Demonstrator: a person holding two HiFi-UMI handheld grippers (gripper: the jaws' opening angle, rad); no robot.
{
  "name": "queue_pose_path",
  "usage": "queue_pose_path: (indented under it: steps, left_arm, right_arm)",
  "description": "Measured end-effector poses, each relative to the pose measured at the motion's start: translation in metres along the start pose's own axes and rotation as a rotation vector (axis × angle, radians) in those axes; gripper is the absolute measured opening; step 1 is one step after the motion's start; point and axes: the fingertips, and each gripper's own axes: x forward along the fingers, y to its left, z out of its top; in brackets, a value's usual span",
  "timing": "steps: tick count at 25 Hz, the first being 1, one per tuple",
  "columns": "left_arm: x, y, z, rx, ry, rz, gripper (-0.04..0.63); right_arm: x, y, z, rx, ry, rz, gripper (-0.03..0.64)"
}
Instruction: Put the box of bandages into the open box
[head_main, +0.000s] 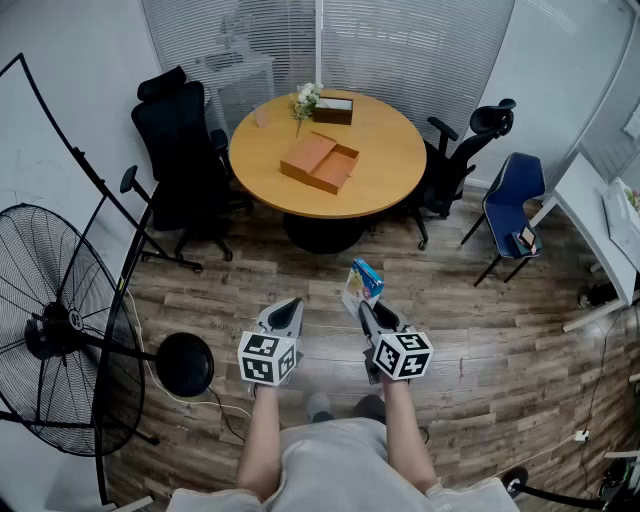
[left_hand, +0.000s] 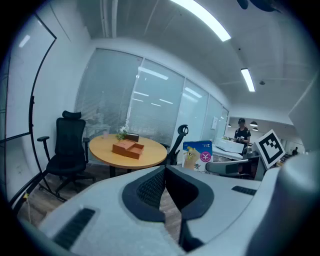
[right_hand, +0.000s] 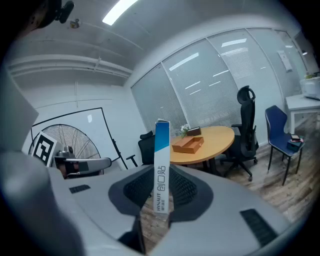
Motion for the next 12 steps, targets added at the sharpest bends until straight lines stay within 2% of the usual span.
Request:
queue_pose_path:
  steps: [9, 12]
  left_arm:
    - [-0.0013, 0.0038, 0.0065, 0.016, -0.013, -0.016, 0.009]
    - [-0.0025, 0.0068, 0.0054, 0.016, -0.015, -0.02, 0.009]
  right_arm:
    - [0.001, 0.0066, 0.0019, 0.001, 0.004, -0.005, 0.087]
    - [-0.0011, 0.0081, 0.0043, 0.031, -0.007, 0.018, 0.087]
